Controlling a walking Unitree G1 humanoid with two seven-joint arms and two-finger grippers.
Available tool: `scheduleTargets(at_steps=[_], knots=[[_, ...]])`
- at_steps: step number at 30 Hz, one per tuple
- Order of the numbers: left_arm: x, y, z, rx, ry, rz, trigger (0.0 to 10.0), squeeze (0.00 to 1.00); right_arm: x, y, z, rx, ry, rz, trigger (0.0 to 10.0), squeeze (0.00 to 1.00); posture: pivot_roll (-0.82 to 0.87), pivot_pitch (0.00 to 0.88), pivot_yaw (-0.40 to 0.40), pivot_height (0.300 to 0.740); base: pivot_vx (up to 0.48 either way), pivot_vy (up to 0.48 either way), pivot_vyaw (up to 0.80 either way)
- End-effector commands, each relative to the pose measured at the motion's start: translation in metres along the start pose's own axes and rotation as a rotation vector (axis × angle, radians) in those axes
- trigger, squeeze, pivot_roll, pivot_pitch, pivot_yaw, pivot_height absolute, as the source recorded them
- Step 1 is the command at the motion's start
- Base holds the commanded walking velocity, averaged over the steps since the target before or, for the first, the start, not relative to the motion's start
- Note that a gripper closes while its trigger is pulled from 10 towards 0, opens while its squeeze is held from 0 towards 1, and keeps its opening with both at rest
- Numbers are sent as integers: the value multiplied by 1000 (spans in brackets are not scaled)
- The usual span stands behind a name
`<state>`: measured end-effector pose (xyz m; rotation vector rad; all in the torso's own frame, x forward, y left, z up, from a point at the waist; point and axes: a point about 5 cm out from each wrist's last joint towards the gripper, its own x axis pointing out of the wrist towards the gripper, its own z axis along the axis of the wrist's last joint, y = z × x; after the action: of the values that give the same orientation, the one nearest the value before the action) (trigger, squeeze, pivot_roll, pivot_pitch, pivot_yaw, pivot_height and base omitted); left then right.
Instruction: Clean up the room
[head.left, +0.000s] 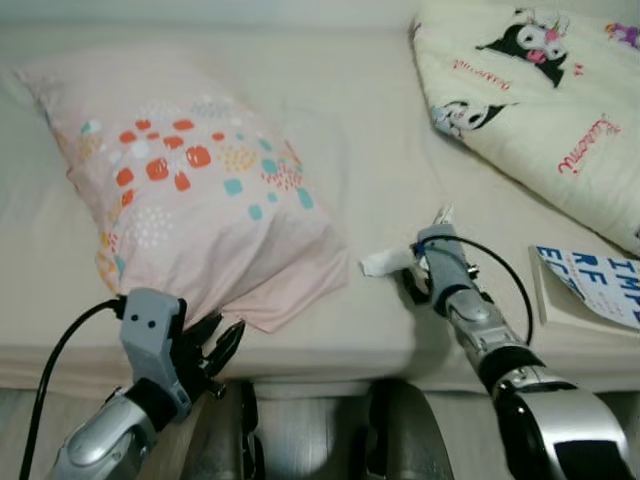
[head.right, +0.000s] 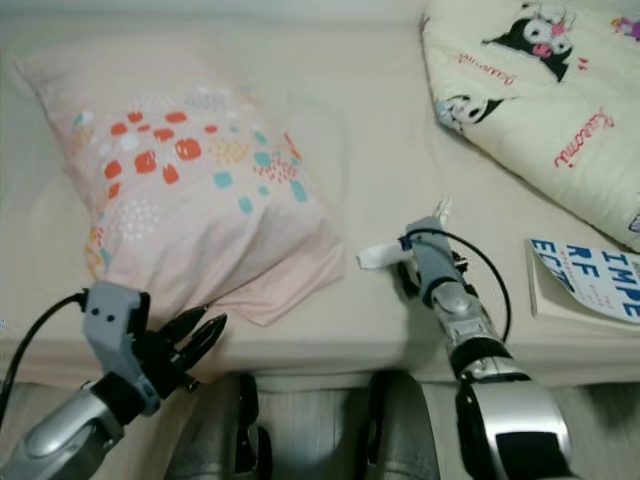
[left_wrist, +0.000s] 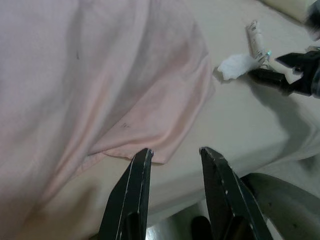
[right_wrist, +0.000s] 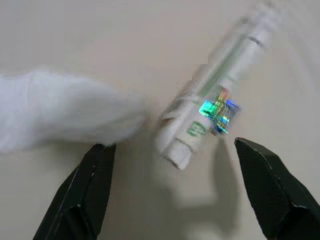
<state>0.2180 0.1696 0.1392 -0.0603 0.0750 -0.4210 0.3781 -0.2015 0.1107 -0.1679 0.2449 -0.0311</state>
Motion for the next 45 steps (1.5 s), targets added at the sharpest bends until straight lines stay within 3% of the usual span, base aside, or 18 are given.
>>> scheduleTargets(at_steps=[1,4,7,12,17,20,28,45], knots=[[6,6,-20,8,54,53,10000,0,-2,12,-9,116,12,4,10000,0,133,218,-60,606,0,0,0],[9,7,-24,8,56,73,10000,0,-2,18,-9,130,3,19,10000,0,133,218,-60,606,0,0,0],[19,10,-37,-39,66,110,10000,0,-7,37,-17,151,-23,66,10000,0,92,121,-66,606,0,0,0],[24,10,-46,-95,56,148,10000,0,-19,51,-30,139,-82,87,10000,0,55,75,-46,606,0,0,0],[33,14,-49,-89,44,206,10000,0,-32,56,-41,96,-119,113,10000,0,43,49,-34,606,0,0,0],[46,16,-47,-89,21,229,10000,0,-42,52,-54,73,-127,110,10000,0,36,34,-19,621,0,0,0],[61,16,-44,-77,1,221,10000,0,-50,47,-58,84,-128,80,10000,0,37,21,-13,651,0,0,0],[62,24,-49,-30,2,288,10000,0,-58,61,-63,86,-98,176,10000,0,54,7,-33,701,0,0,0]])
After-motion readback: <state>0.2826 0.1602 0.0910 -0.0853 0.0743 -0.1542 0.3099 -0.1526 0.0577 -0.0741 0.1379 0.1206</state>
